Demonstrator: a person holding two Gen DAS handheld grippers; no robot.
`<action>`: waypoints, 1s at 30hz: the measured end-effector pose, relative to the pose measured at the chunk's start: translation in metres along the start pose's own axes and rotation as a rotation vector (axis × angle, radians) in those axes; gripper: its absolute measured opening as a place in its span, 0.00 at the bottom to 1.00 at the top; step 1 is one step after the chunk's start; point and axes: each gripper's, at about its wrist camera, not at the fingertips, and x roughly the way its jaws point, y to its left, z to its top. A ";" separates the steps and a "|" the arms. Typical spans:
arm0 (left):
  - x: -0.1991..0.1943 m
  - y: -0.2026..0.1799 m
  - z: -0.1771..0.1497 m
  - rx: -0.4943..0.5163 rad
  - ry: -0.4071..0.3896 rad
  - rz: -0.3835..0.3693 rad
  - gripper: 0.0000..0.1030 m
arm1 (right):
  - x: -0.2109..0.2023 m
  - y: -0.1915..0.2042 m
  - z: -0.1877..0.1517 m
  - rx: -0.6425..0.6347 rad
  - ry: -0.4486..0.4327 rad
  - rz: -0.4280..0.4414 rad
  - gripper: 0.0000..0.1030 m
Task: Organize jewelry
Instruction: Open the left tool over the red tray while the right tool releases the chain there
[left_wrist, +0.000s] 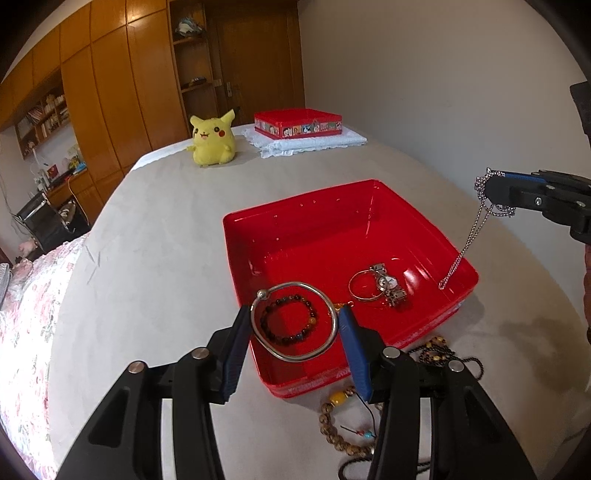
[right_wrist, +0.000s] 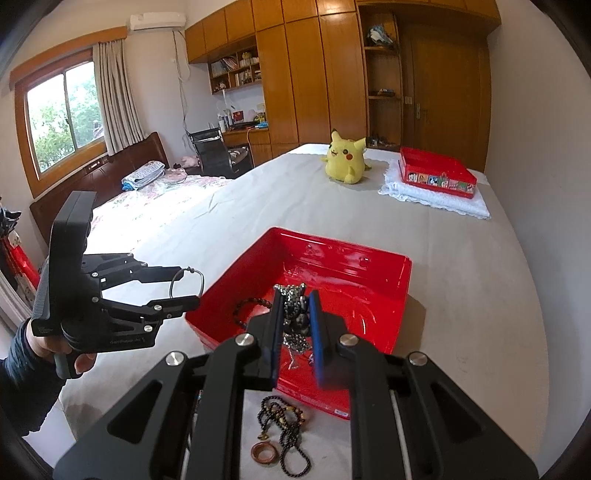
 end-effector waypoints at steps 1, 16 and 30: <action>0.004 0.001 0.000 -0.001 0.003 -0.001 0.47 | 0.004 -0.003 0.001 0.005 0.004 0.002 0.11; 0.059 0.007 0.004 -0.006 0.062 -0.019 0.47 | 0.065 -0.039 -0.010 0.060 0.076 0.015 0.11; 0.080 0.002 -0.001 -0.002 0.101 -0.032 0.47 | 0.094 -0.050 -0.027 0.090 0.149 0.029 0.17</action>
